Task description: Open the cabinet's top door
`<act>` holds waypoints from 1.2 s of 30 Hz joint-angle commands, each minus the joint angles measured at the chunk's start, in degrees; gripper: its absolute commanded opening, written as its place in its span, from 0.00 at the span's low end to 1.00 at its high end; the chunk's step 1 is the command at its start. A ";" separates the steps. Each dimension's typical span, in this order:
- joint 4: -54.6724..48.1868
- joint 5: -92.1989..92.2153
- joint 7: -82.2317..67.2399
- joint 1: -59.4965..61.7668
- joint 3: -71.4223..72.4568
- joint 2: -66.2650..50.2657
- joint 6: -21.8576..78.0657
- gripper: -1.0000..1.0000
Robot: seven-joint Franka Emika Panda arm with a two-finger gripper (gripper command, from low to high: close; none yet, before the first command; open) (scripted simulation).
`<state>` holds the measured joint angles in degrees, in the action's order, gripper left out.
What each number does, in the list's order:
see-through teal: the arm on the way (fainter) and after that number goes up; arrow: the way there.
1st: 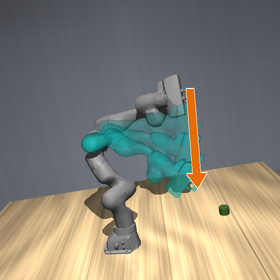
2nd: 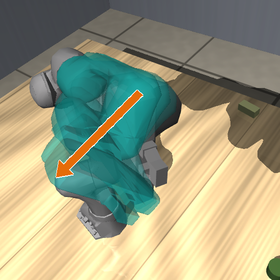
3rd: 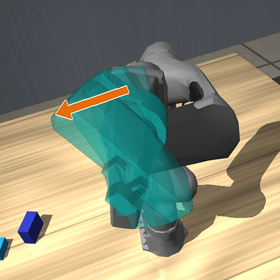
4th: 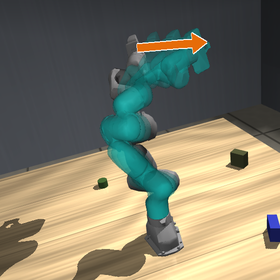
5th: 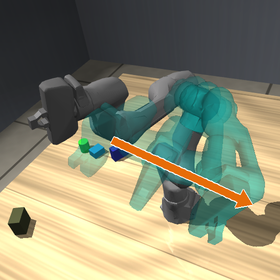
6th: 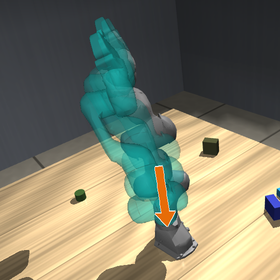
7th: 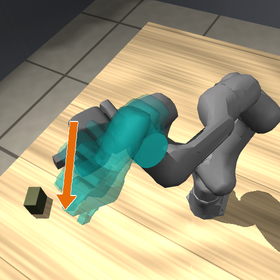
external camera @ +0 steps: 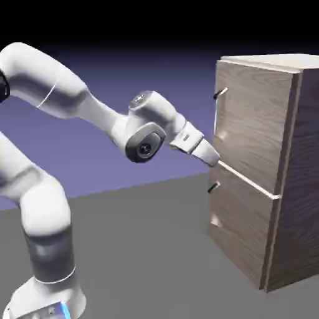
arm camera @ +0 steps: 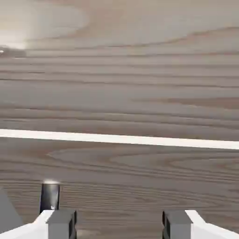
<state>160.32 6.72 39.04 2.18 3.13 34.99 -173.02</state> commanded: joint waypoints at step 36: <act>-9.14 89.72 -45.56 38.32 41.82 31.07 13.19 0.50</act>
<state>151.18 96.44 -6.51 40.50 44.95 66.05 -159.83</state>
